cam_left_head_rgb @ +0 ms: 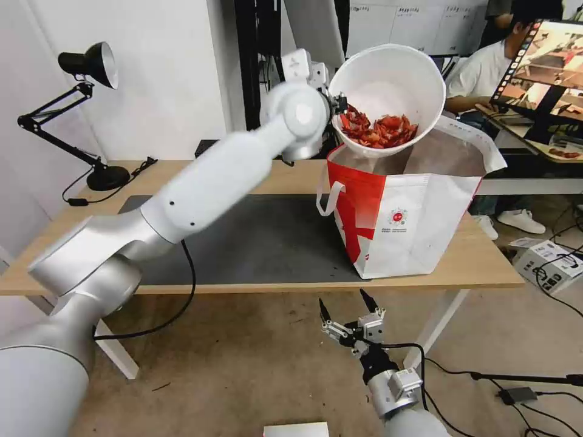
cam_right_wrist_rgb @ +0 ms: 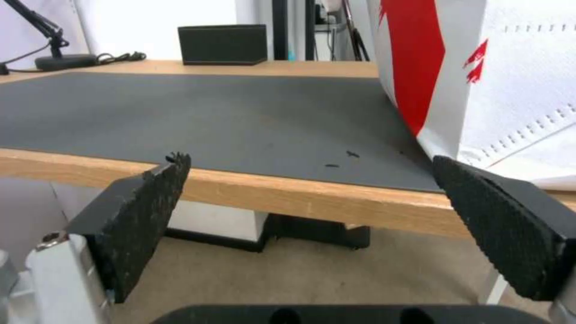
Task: Pick up the trash from the table and place it into the takeout bag.
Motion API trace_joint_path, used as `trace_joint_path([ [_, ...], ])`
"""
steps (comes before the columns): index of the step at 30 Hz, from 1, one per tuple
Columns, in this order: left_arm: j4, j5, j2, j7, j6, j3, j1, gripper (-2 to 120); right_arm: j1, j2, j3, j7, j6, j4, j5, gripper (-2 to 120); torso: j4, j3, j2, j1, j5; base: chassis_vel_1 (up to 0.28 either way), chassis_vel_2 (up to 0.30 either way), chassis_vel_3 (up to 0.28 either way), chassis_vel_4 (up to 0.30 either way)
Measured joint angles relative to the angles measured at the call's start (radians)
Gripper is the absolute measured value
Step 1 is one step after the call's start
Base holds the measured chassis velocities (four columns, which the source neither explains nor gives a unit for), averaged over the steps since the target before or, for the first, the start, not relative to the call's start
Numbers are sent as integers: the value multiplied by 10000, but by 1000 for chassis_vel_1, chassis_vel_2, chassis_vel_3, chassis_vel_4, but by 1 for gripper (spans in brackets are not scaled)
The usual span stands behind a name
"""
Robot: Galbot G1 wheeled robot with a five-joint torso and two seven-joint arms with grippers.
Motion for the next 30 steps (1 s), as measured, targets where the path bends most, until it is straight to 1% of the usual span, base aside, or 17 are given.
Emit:
trace_joint_path([
  [2, 134, 836, -138, 271, -333, 285, 83, 0, 0, 0, 0, 0, 0, 0, 0, 100, -1, 0, 0, 0, 0, 0, 0, 0, 0],
  [3, 134, 836, -138, 271, -333, 285, 83, 0, 0, 0, 0, 0, 0, 0, 0, 100, -1, 0, 0, 0, 0, 0, 0, 0, 0],
  [6, 202, 1565, -256, 479, -522, 676, 126, 0, 0, 0, 0, 0, 0, 0, 0, 100, -3, 0, 0, 0, 1, 0, 0, 0, 0],
  [11, 26, 1854, -123, 777, -512, 1060, 126, 0, 0, 0, 0, 0, 0, 0, 0, 100, -2, 0, 0, -1, 0, 0, 0, 0, 0],
  [14, -246, 1431, 101, 992, 8, 1208, 104, 0, 0, 0, 0, 0, 0, 0, 0, 100, -1, 0, 0, -1, -1, 0, 0, 0, 0],
  [16, -281, 1231, 139, 1004, 193, 1208, 83, 0, 0, 0, 0, 0, 0, 0, 0, 100, -1, 0, 0, -1, 0, 0, 0, 0, 0],
  [18, -344, 588, 246, 1019, 810, 1146, 7, 0, 0, 0, 0, 0, 0, 0, 0, 100, -1, 0, 1, -1, -1, 0, 0, 0, 0],
  [19, -344, 588, 246, 1019, 810, 1146, 7, 0, 0, 0, 0, 0, 0, 0, 0, 100, -1, 0, 1, -1, -1, 0, 0, 0, 0],
  [21, -357, -7, 347, 1004, 1652, 1076, -120, 0, 0, 0, 0, 0, 0, 0, 0, 100, -1, 0, 1, -1, -1, 0, 0, 0, 0],
  [22, -356, -174, 365, 997, 1836, 1065, -156, 3, 0, 0, 0, 0, 0, 0, 0, 100, 0, 0, 2, -1, -1, 0, 0, 0, 0],
  [23, -356, -174, 365, 997, 1836, 1065, -156, 3, 0, 0, 0, 0, 0, 0, 0, 100, 0, 0, 2, -1, -1, 0, 0, 0, 0],
  [24, -342, -532, 377, 858, 2239, 1052, -241, 11, 0, 0, 0, 0, 0, 0, 0, 100, -1, 0, 2, -1, -1, 0, 0, 0, 0],
  [25, -330, -820, 383, 680, 2531, 1047, -291, 14, 0, 0, 0, 0, 0, 0, 0, 100, -1, -1, 2, -2, 0, 0, 0, 0, 0],
  [26, -330, -820, 383, 680, 2531, 1047, -291, 14, 0, 0, 0, 0, 0, 0, 0, 100, -1, -1, 2, -2, 0, 0, 0, 0, 0],
  [28, -338, -1274, 403, 444, 3126, 1034, -361, 25, 0, 0, 0, 0, 0, 0, 0, 100, -1, 0, 2, -1, -1, 0, 0, 0, 0],
  [29, -338, -1274, 403, 444, 3126, 1034, -361, 25, 0, 0, 0, 0, 0, 0, 0, 100, -1, 0, 2, -1, -1, 0, 0, 0, 0],
  [30, -353, -1420, 407, 344, 3359, 1015, -392, 28, 0, 0, 0, 0, 0, 0, 0, 100, -1, 0, 2, -1, -1, 0, 0, 0, 0],
])
